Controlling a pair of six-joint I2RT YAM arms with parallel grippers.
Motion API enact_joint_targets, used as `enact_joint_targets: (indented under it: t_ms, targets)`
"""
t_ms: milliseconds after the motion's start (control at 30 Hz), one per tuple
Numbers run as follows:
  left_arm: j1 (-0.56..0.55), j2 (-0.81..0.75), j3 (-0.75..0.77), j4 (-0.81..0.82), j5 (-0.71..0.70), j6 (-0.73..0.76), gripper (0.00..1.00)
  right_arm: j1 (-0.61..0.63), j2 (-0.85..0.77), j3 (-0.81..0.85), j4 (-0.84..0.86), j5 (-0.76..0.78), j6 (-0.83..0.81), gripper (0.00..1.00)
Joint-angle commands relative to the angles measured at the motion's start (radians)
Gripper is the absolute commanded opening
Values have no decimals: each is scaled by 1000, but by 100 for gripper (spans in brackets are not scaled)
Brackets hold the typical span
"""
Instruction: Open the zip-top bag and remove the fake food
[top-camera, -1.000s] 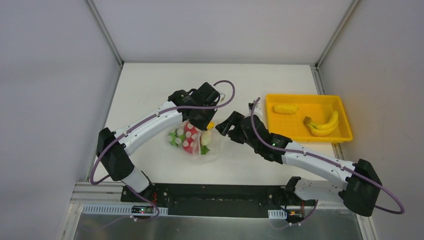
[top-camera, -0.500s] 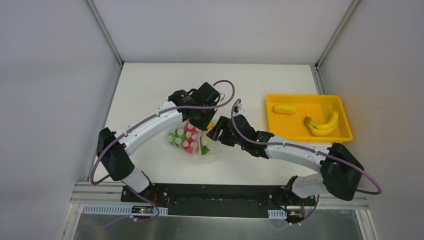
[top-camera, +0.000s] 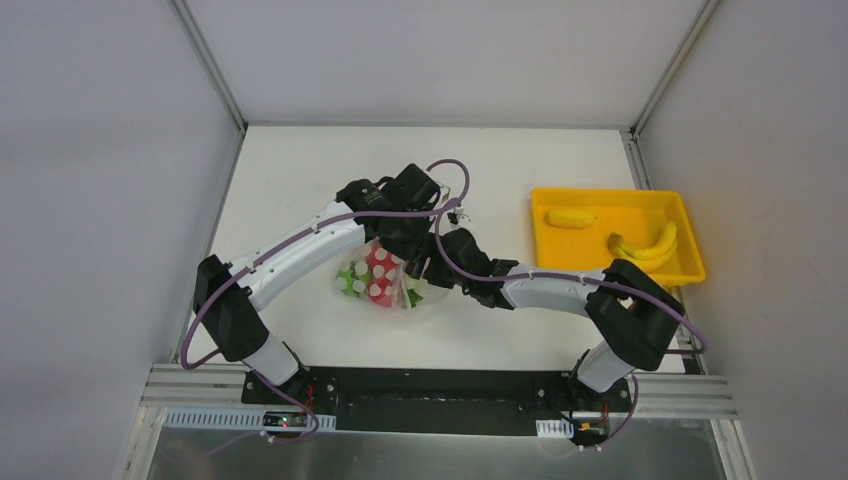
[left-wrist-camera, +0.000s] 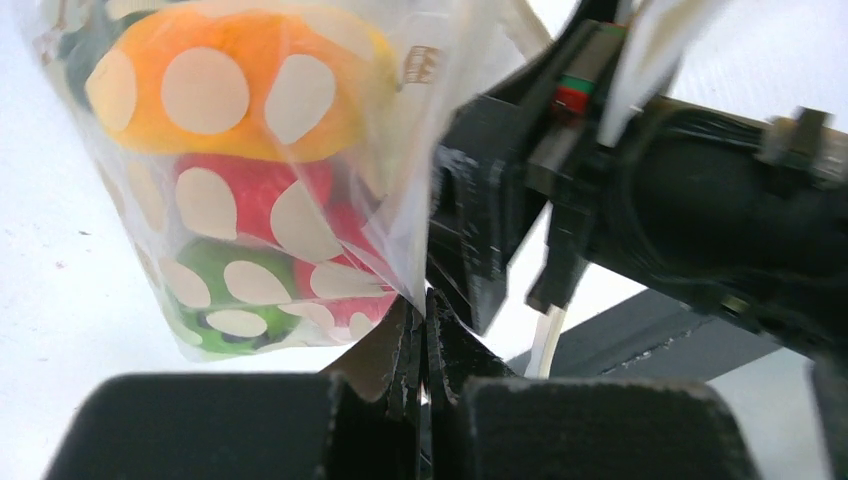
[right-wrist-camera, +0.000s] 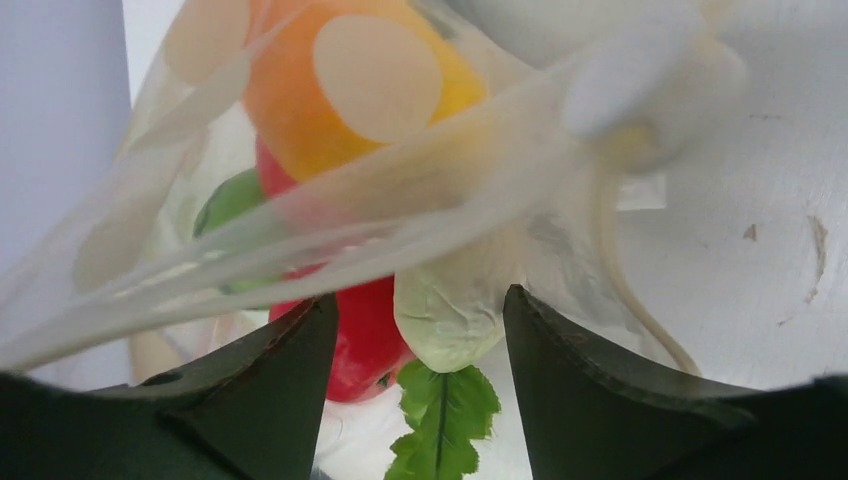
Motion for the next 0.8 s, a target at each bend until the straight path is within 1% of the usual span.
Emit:
enact_joint_targets:
  t_ms: [0, 167, 367, 433, 533, 633, 767]
  targets:
    - [7, -59, 9, 29, 102, 4, 0, -12, 58, 39, 70, 20, -47, 64]
    - [9, -73, 1, 41, 113, 8, 0, -16, 120, 38, 128, 11, -60, 66]
    - [9, -71, 1, 37, 96, 11, 0, -16, 168, 46, 163, -54, -98, 66]
    - [10, -65, 3, 28, 63, 13, 0, -16, 157, 40, 155, -69, -104, 62]
    - [8, -49, 18, 3, 6, 16, 0, -17, 116, 21, 130, -84, -118, 53]
    - [9, -40, 25, -10, -23, 18, 0, -16, 56, 24, 54, -93, -143, 44]
    - [8, -37, 25, -11, -26, 19, 0, -18, -28, 46, -61, -91, -168, 35]
